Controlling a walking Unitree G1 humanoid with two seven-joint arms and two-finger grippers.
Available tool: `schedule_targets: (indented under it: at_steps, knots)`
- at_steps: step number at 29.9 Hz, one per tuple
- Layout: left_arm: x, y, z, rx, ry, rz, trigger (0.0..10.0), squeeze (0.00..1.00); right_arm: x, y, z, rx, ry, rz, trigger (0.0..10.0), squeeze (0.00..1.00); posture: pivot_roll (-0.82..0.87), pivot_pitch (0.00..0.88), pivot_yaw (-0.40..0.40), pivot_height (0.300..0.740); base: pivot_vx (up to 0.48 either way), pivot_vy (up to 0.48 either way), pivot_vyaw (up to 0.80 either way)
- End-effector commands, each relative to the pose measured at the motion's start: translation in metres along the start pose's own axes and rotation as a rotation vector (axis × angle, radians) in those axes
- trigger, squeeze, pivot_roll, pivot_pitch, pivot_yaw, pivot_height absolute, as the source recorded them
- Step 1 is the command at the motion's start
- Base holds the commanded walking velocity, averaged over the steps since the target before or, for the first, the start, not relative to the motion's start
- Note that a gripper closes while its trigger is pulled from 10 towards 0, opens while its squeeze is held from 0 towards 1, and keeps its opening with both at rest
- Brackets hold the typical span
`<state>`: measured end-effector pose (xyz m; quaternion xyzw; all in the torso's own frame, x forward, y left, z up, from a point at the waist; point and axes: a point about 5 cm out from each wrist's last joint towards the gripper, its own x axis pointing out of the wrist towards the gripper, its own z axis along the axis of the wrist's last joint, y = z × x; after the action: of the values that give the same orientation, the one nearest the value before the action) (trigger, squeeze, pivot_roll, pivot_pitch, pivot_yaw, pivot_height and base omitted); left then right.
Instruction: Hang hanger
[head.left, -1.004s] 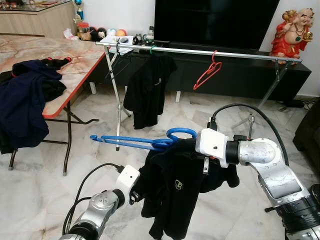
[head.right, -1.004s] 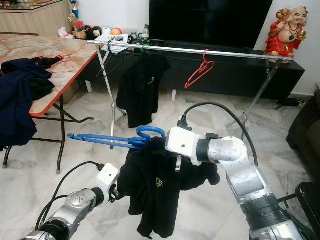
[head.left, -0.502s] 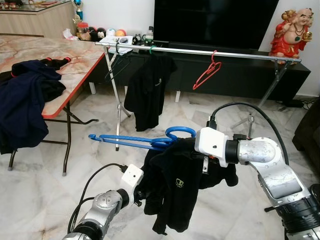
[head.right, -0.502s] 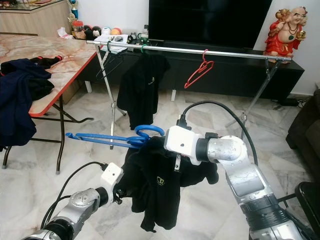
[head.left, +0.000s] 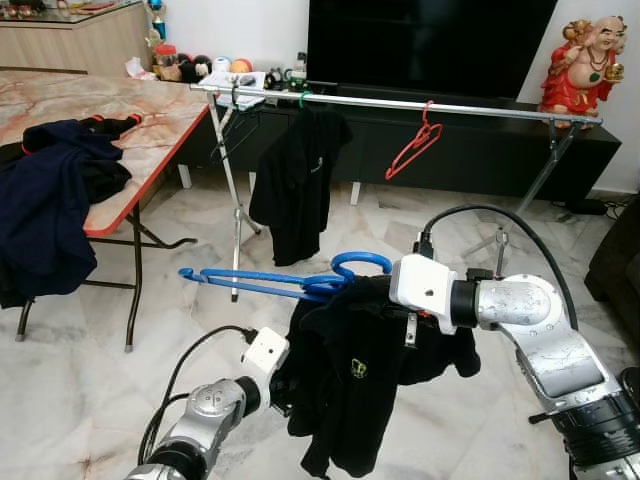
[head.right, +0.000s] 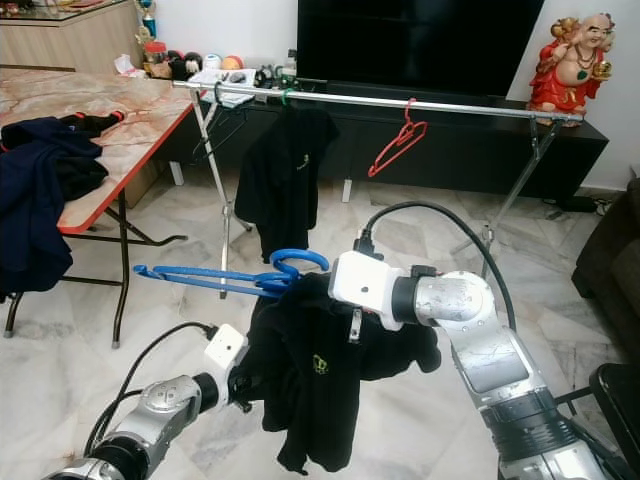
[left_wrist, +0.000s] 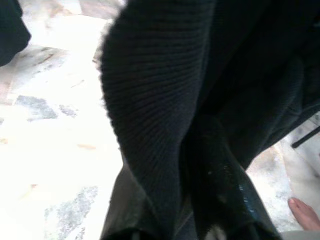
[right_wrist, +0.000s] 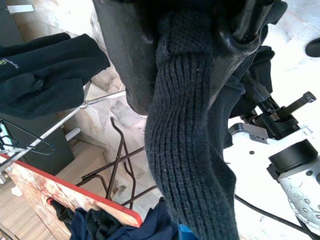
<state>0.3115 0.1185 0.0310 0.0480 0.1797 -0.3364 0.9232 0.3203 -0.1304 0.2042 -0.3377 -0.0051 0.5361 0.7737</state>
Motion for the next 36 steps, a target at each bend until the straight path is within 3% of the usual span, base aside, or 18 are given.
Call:
schedule_targets:
  at_steps: [1, 13, 19, 24, 26, 32, 36]
  knots:
    - [0.0, -0.001, -0.001, 0.009, 0.025, -0.043, 0.0, 0.0, -0.004, -0.003, 0.004, -0.015, -0.012, -0.022, 0.0, 0.0, -0.01, 0.021, -0.051, 0.74, 0.0, 0.0, 0.0]
    - [-0.004, 0.001, -0.007, 0.001, 0.042, -0.046, 0.0, 0.0, -0.003, -0.002, 0.001, -0.005, -0.004, -0.029, 0.0, 0.0, -0.01, 0.026, -0.051, 0.74, 0.0, 0.0, 0.0]
    - [-0.009, 0.008, -0.012, 0.006, 0.074, 0.017, 0.0, 0.0, -0.006, -0.001, -0.007, 0.002, 0.016, -0.037, 0.0, 0.0, -0.01, 0.027, -0.05, 0.74, 0.0, 0.0, 0.0]
    - [-0.014, 0.015, -0.017, 0.01, 0.097, 0.064, 0.0, 0.0, -0.019, -0.001, -0.03, 0.059, 0.063, -0.057, 0.0, 0.0, -0.01, 0.031, -0.051, 0.74, 0.0, 0.0, 0.0]
    - [-0.015, 0.016, -0.019, 0.007, 0.104, 0.07, 0.0, 0.0, -0.026, 0.001, -0.039, 0.134, 0.041, -0.07, 0.0, 0.0, -0.01, 0.031, -0.051, 0.74, 0.0, 0.0, 0.0]
    - [-0.02, 0.019, -0.025, 0.016, 0.126, 0.097, 0.0, 0.0, -0.043, 0.029, -0.058, 0.254, 0.032, 0.108, 0.0, 0.0, -0.01, 0.035, -0.051, 0.74, 0.0, 0.0, 0.0]
    - [-0.021, 0.021, -0.025, 0.022, 0.132, 0.1, 0.0, 0.0, -0.057, 0.048, -0.075, 0.307, 0.084, 0.229, 0.0, 0.0, -0.01, 0.036, -0.051, 0.74, 0.0, 0.0, 0.0]
